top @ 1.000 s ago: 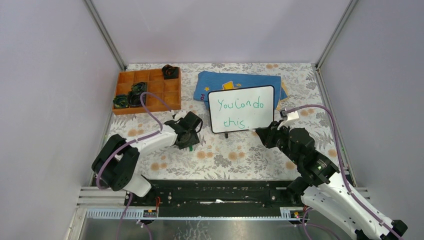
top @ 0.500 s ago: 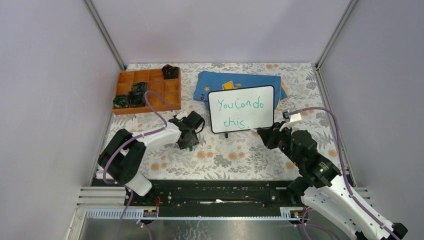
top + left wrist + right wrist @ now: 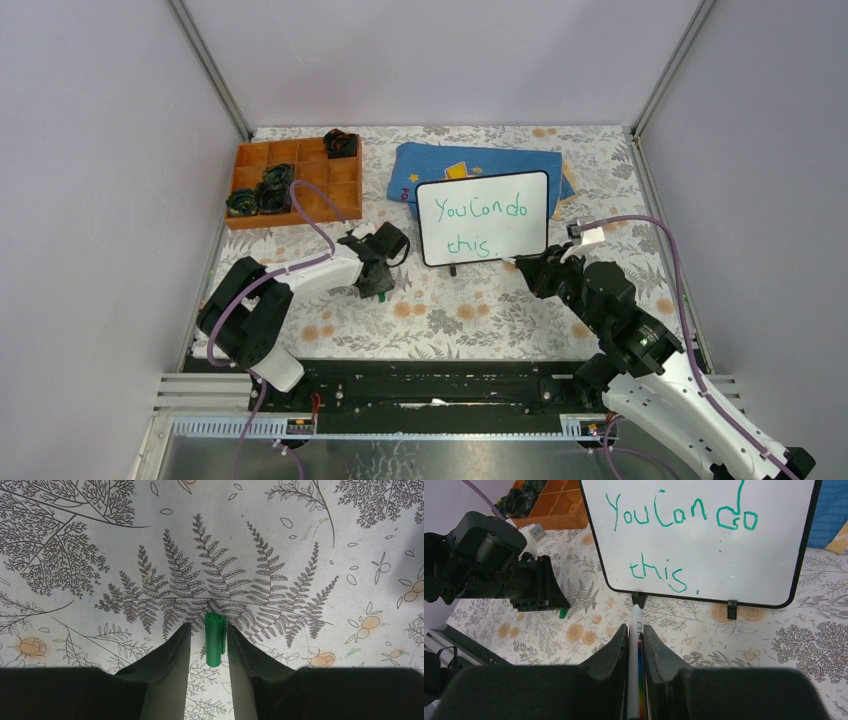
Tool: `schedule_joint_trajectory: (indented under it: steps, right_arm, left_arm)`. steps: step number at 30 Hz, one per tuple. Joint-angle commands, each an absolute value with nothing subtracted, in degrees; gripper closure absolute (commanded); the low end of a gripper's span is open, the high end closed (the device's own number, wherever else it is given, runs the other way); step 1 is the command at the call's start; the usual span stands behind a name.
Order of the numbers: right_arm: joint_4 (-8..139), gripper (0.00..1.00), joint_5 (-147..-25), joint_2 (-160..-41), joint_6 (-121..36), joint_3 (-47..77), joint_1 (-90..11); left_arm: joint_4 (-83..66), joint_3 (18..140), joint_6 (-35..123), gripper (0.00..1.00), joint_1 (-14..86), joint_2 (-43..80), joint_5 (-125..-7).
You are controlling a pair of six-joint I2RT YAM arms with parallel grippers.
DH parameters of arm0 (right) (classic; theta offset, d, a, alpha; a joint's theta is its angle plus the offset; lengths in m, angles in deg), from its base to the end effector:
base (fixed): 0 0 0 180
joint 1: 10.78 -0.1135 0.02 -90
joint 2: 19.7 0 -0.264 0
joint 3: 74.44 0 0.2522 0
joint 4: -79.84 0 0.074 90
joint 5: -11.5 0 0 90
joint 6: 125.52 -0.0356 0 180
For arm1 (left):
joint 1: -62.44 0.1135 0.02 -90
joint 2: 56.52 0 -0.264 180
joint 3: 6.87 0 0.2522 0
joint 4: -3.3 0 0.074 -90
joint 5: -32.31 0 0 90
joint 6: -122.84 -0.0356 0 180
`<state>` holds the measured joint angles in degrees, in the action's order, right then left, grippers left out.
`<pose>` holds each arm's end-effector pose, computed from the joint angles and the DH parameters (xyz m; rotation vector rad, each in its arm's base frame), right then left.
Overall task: Write a sentence on the whiteboard
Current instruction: Close the whiteboard marker at the center of the board.
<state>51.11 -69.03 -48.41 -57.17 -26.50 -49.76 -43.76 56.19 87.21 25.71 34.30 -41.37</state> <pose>0.1080 0.0799 0.3054 -0.1442 1.7708 0.6306 0.2266 -0.1566 0.1556 -0.4744 2.7140 0.0146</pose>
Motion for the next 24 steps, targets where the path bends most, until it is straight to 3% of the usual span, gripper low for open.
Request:
schedule_joint_trajectory:
  steps: [1,10,17,22,24]
  right_arm:
    - [51.88,1.00,-68.09,-48.02,-56.44,-26.14,-49.54]
    - [51.97,1.00,-68.15,-47.63,-56.66,-26.55,-49.56]
    - [52.24,1.00,-68.30,-47.89,-56.61,-26.58,-49.55]
    - [52.32,1.00,-68.39,-48.20,-56.61,-26.68,-49.56]
    - [52.26,1.00,-68.38,-48.23,-56.57,-26.60,-49.54]
  left_arm:
    - [-43.71,55.38,87.54,0.62,25.44,35.60,-40.41]
    - [-43.79,54.72,87.01,0.67,25.12,36.52,-39.81]
    - [-44.03,55.56,85.52,0.84,23.80,37.06,-39.14]
    - [-44.25,57.62,84.81,0.84,23.54,36.14,-40.02]
    - [-44.41,58.56,84.55,0.80,23.53,36.32,-40.44]
